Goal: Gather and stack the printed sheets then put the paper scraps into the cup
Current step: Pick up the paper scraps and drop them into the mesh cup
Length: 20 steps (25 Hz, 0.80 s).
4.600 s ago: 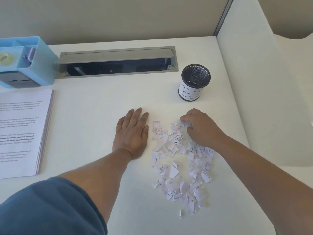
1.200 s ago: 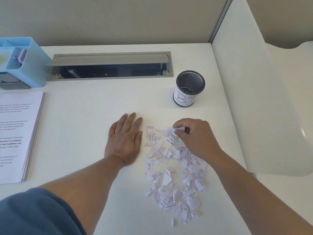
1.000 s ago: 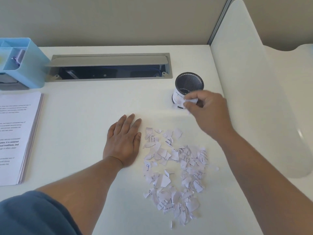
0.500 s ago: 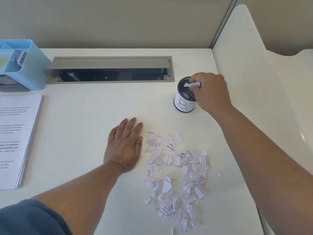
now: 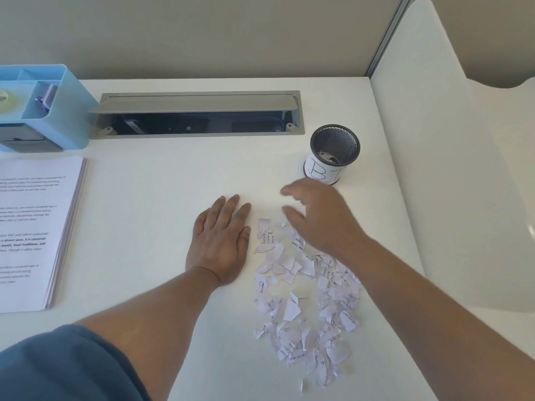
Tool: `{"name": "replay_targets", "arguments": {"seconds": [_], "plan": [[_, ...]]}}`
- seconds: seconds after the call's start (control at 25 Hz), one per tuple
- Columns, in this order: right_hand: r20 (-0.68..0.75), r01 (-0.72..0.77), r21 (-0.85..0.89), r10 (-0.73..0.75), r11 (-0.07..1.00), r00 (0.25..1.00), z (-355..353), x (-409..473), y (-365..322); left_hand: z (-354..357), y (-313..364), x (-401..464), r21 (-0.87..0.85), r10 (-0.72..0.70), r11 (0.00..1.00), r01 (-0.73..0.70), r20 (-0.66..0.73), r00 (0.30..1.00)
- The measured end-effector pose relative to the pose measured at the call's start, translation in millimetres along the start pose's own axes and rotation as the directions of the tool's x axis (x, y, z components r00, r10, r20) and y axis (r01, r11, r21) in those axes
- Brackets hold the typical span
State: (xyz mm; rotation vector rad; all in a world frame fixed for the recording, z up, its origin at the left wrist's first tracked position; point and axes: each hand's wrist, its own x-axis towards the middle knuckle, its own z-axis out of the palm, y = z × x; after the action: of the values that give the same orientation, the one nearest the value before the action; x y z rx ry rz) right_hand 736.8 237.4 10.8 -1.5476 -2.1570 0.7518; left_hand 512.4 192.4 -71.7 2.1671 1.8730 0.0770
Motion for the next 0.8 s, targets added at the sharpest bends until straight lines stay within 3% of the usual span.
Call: {"name": "replay_targets", "arguments": {"seconds": [0.08,0.2,0.44,0.64,0.8], "plan": [[0.248,-0.062,-0.062,0.075,0.996,0.966,22.0,-12.1,-6.9,-0.2,0.2,0.3,0.001,0.003,1.0,-0.003,-0.001,1.0],[0.379,-0.04,-0.14,0.091,0.989,0.921,36.7,-15.9,-15.2,0.5,0.5,0.2,-0.003,0.005,1.0,-0.005,-0.003,1.0],[0.376,-0.001,-0.233,0.091,0.973,0.922,55.2,-8.3,-16.2,0.8,0.5,-0.1,-0.001,0.003,1.0,-0.003,-0.007,1.0],[0.358,-0.024,-0.183,0.089,0.983,0.929,57.9,-10.1,-9.6,2.2,0.2,0.5,0.001,0.007,1.0,-0.007,-0.014,1.0],[0.264,-0.116,-0.058,0.127,0.992,0.956,39.6,-13.2,-11.4,2.3,0.4,0.6,-0.001,0.005,1.0,-0.005,-0.014,1.0]]}}
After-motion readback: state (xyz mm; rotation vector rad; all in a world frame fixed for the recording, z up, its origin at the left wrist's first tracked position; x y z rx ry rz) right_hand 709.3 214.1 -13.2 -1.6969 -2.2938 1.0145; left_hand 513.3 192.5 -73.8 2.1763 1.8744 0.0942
